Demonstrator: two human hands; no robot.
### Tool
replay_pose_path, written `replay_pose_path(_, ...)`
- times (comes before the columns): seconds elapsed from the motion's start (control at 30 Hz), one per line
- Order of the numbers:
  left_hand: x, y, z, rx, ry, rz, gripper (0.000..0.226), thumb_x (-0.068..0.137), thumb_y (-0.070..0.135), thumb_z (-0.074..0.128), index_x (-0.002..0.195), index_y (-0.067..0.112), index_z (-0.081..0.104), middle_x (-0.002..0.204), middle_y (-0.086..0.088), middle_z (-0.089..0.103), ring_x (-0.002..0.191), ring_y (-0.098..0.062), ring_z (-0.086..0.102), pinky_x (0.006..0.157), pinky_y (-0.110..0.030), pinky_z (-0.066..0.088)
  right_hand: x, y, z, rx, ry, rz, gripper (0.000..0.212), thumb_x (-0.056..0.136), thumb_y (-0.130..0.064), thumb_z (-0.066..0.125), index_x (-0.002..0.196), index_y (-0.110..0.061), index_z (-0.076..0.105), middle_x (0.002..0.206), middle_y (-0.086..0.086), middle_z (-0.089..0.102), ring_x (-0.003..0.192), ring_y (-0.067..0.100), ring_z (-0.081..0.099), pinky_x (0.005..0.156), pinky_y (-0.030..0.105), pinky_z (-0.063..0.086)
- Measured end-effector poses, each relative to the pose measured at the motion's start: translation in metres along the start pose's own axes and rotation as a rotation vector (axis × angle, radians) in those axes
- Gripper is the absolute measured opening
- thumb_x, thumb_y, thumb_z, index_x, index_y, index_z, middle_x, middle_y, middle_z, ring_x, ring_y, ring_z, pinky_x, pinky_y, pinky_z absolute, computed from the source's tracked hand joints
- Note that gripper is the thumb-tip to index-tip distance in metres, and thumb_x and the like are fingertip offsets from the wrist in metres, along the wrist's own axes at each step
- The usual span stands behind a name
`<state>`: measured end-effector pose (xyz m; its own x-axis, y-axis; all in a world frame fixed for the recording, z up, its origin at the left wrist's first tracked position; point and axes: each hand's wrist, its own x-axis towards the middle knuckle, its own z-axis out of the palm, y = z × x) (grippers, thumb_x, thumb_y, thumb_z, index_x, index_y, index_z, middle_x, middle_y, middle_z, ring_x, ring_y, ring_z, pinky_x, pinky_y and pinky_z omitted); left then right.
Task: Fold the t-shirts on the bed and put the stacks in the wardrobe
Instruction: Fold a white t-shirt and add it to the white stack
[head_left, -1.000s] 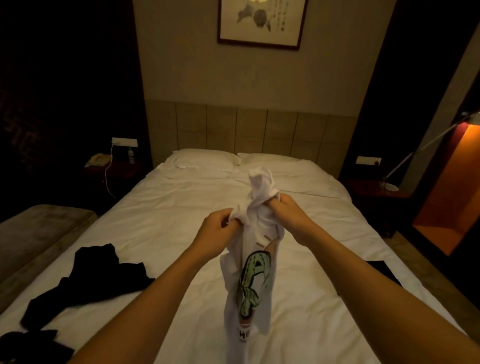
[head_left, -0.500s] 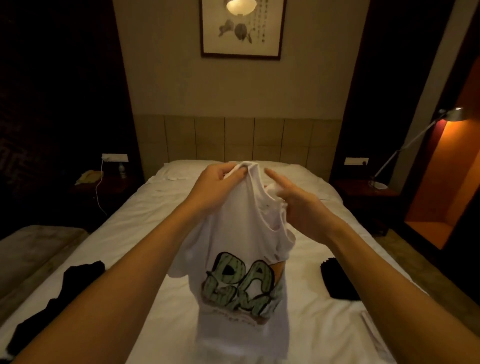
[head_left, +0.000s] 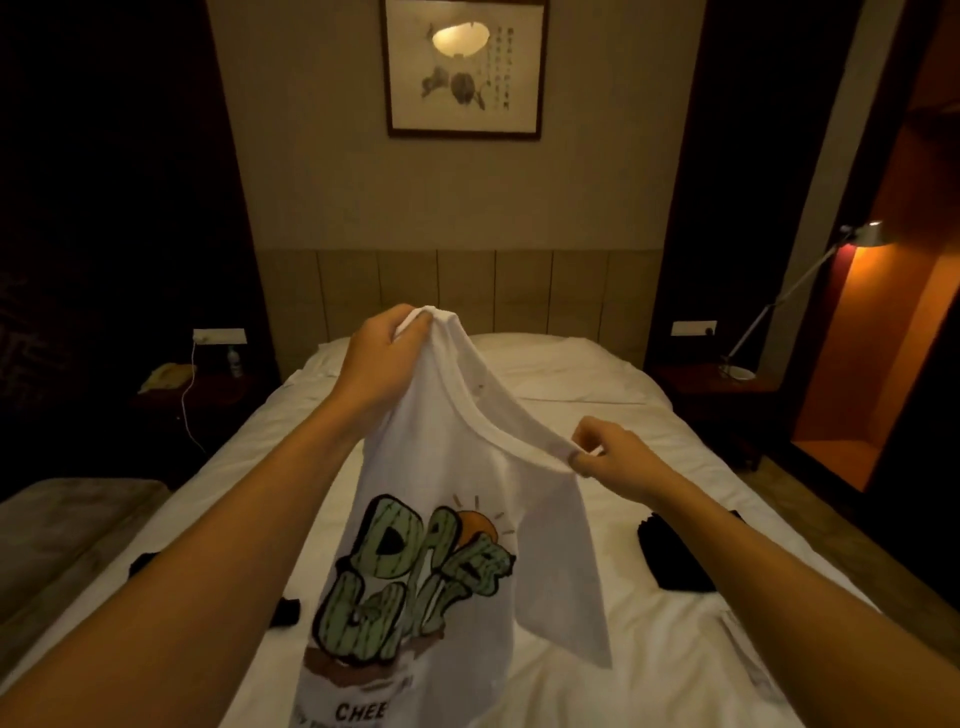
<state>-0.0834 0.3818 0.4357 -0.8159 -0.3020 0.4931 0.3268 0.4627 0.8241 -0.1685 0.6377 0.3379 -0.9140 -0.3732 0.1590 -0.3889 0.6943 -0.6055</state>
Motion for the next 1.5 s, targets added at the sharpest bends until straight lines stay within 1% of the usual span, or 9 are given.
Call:
replay_pose_path(0.2, -0.012, 0.008, -0.032, 0.07, -0.09, 0.02, 0.026, 0.101, 0.025, 0.047, 0.084, 0.014, 0.062, 0.078, -0.003, 0.054, 0.074, -0.017, 0.051, 0.07, -0.034, 0.04, -0.02, -0.043, 0.02, 0.657, 0.135, 0.049, 0.013, 0.095, -0.009, 0.053, 0.084, -0.01, 0.049, 0.087, 0.009, 0.053, 0.085, 0.023, 0.056, 0.076, 0.035, 0.056)
replay_pose_path(0.4, -0.032, -0.003, -0.065, 0.06, -0.16, -0.027, 0.013, 0.096, 0.025, 0.059, 0.084, 0.022, 0.063, 0.088, -0.001, 0.06, 0.082, -0.016, 0.056, 0.069, -0.029, 0.044, -0.037, -0.076, -0.012, 0.898, 0.337, 0.071, 0.022, 0.094, -0.011, 0.043, 0.094, -0.006, 0.065, 0.085, 0.004, 0.061, 0.081, 0.018, 0.057, 0.07, 0.033, 0.05)
replay_pose_path(0.5, -0.045, -0.009, -0.073, 0.062, -0.156, -0.004, 0.019, 0.1, 0.034, 0.054, 0.093, 0.021, 0.066, 0.092, 0.002, 0.062, 0.086, -0.013, 0.057, 0.07, -0.025, 0.043, -0.045, -0.084, -0.026, 0.775, 0.433, 0.037, 0.016, 0.095, -0.013, 0.047, 0.081, -0.012, 0.055, 0.081, 0.003, 0.052, 0.074, 0.015, 0.049, 0.064, 0.028, 0.041)
replay_pose_path(0.67, -0.056, -0.001, -0.086, 0.048, -0.028, 0.102, 0.025, 0.097, 0.038, 0.059, 0.097, 0.017, 0.072, 0.09, -0.001, 0.066, 0.086, -0.017, 0.061, 0.074, -0.029, 0.049, -0.061, -0.094, -0.044, 0.528, 0.411, -0.032, 0.021, 0.095, -0.028, 0.06, 0.109, -0.012, 0.058, 0.098, 0.002, 0.058, 0.087, 0.016, 0.057, 0.07, 0.026, 0.047)
replay_pose_path(0.8, -0.055, 0.032, -0.098, -0.097, 0.051, 0.166, 0.027, 0.095, 0.028, 0.065, 0.086, 0.003, 0.071, 0.076, -0.005, 0.061, 0.066, -0.005, 0.054, 0.059, -0.016, 0.043, -0.088, -0.128, -0.084, 0.575, 0.305, -0.161, 0.017, 0.091, -0.029, 0.064, 0.09, -0.012, 0.067, 0.084, 0.004, 0.063, 0.081, 0.02, 0.062, 0.071, 0.032, 0.052)
replay_pose_path(0.97, -0.047, 0.087, -0.125, -0.299, 0.154, 0.237, 0.02, 0.09, 0.03, 0.07, 0.074, 0.019, 0.066, 0.067, 0.006, 0.059, 0.057, 0.0, 0.053, 0.054, -0.016, 0.048, -0.116, -0.173, -0.13, 0.593, 0.28, -0.369, 0.036, 0.078, -0.042, 0.065, 0.091, -0.009, 0.064, 0.082, 0.001, 0.064, 0.074, 0.013, 0.063, 0.066, 0.024, 0.056)
replay_pose_path(1.13, -0.06, 0.047, -0.123, -0.039, -0.267, 0.039, 0.029, 0.084, 0.043, 0.07, 0.084, 0.014, 0.075, 0.078, -0.003, 0.071, 0.071, -0.011, 0.065, 0.07, -0.026, 0.051, -0.098, -0.139, -0.098, 0.459, 0.368, -0.287, 0.052, 0.077, -0.05, 0.07, 0.091, 0.0, 0.066, 0.086, 0.016, 0.062, 0.075, 0.023, 0.058, 0.069, 0.039, 0.05)
replay_pose_path(1.27, -0.085, -0.049, -0.107, 0.121, -0.673, -0.255, 0.038, 0.077, 0.054, 0.072, 0.095, 0.022, 0.078, 0.095, 0.001, 0.076, 0.089, -0.017, 0.072, 0.084, -0.034, 0.056, -0.088, -0.059, -0.031, 0.287, 0.205, -0.086, 0.069, 0.072, -0.063, 0.073, 0.07, 0.005, 0.061, 0.064, 0.018, 0.052, 0.059, 0.023, 0.05, 0.06, 0.036, 0.041)
replay_pose_path(1.5, -0.119, -0.21, -0.032, 0.175, -0.593, -0.448, 0.055, 0.079, 0.054, 0.075, 0.083, 0.0, 0.073, 0.083, -0.021, 0.072, 0.076, -0.035, 0.07, 0.066, -0.033, 0.047, -0.068, 0.054, 0.076, 0.021, 0.06, 0.061, 0.059, 0.08, -0.064, 0.064, 0.054, -0.022, 0.032, 0.049, -0.006, 0.026, 0.046, 0.013, 0.031, 0.055, 0.033, 0.022)
